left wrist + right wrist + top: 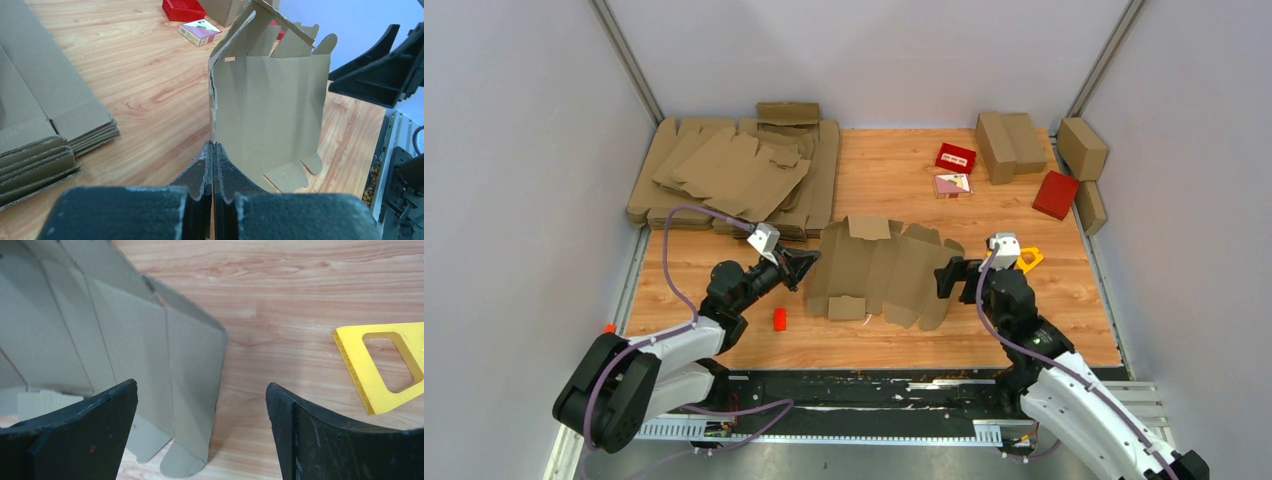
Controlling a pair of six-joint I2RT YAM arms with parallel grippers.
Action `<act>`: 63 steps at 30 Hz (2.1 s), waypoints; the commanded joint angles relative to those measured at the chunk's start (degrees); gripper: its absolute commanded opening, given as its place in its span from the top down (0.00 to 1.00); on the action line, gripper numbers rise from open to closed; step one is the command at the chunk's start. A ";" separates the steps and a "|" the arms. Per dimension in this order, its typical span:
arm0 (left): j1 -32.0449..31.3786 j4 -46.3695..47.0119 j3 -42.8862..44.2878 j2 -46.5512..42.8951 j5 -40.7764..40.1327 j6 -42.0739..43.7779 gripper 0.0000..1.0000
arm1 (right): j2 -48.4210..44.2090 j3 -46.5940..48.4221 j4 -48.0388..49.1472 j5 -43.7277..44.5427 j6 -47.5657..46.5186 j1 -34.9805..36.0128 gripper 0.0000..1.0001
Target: Fold the paper box
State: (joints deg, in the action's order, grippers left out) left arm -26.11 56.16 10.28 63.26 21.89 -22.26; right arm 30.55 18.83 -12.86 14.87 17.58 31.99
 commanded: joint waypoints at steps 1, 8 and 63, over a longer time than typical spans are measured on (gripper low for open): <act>0.09 1.93 1.50 0.21 -0.51 0.33 1.00 | 1.71 -1.03 9.25 -11.18 3.55 -8.20 0.00; 0.09 2.00 1.91 1.39 -0.16 0.19 1.00 | 11.75 -0.47 19.94 -32.14 7.15 -18.46 0.02; -8.47 -30.65 16.74 7.20 -10.30 11.39 0.49 | 9.02 -2.17 26.43 -27.81 -15.77 -4.92 1.00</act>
State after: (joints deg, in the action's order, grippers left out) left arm -34.33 33.15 22.41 70.04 15.20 -15.33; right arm 40.71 17.34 10.68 -17.04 6.11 24.73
